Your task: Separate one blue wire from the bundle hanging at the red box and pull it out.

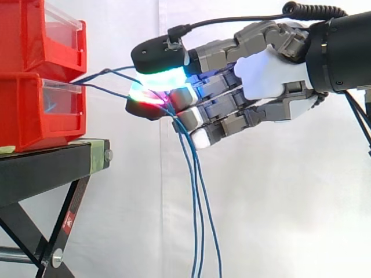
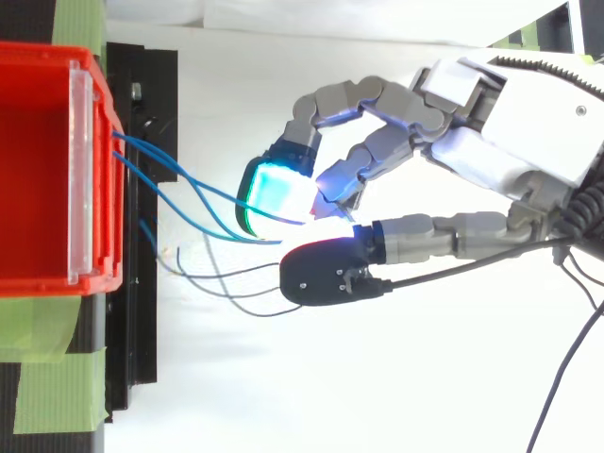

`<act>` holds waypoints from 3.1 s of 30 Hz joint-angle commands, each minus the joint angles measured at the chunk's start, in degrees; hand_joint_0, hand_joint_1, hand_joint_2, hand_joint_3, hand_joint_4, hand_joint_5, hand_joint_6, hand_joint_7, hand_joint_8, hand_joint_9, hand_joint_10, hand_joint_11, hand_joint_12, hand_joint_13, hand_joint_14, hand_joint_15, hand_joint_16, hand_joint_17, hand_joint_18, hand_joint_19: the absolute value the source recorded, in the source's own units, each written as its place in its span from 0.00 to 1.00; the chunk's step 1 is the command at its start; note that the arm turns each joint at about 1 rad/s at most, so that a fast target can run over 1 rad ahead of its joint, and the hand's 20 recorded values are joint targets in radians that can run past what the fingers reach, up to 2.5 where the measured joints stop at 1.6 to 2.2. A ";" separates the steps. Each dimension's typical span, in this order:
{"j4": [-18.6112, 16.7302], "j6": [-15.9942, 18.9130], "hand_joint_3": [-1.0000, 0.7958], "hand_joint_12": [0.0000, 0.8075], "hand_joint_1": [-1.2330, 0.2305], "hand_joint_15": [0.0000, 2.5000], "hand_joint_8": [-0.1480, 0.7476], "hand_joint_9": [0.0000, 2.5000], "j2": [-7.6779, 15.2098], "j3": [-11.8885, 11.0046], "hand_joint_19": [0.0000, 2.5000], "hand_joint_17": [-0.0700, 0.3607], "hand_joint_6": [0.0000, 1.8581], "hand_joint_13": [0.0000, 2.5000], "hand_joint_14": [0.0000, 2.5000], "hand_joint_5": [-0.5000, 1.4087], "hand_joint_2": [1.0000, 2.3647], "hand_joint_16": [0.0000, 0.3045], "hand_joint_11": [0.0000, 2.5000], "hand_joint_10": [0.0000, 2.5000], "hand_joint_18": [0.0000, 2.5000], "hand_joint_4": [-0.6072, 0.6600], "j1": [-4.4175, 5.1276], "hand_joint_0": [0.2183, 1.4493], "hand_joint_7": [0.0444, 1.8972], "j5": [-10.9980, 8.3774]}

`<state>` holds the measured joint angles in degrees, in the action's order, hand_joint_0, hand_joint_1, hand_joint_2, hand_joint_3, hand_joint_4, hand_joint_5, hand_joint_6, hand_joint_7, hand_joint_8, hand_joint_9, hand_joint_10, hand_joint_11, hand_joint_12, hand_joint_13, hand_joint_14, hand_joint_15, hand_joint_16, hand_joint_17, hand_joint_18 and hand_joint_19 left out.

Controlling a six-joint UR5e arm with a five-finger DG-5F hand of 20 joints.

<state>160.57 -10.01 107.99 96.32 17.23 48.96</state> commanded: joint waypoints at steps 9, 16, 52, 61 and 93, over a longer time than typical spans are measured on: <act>0.45 0.08 0.49 0.43 0.39 0.38 0.55 0.29 0.02 0.01 0.37 0.35 0.45 0.28 0.01 0.16 0.02 0.12 0.42 0.01 0.31 0.65 0.00 0.31 0.58 0.09; 0.97 0.08 0.49 0.43 0.39 0.29 0.54 0.28 -0.07 0.01 0.35 0.36 0.45 0.24 0.01 0.16 0.02 0.12 0.37 0.01 0.30 0.65 0.09 0.30 0.59 0.26; 0.97 0.08 0.49 0.45 0.40 0.27 0.55 0.30 0.02 0.01 0.35 0.39 0.45 0.25 0.01 0.16 0.02 0.14 0.42 0.01 0.29 0.62 0.26 0.31 0.58 0.26; 1.24 0.08 0.43 0.44 0.42 0.27 0.52 0.32 -0.07 0.01 0.35 0.39 0.43 0.25 0.01 0.17 0.01 0.14 0.42 0.01 0.28 0.64 0.35 0.30 0.57 0.26; 1.50 0.08 0.42 0.44 0.43 0.28 0.52 0.35 0.02 0.01 0.35 0.39 0.42 0.27 0.01 0.18 0.01 0.14 0.44 0.01 0.28 0.60 0.61 0.31 0.59 0.35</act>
<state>162.07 -9.93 107.98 96.31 17.76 49.31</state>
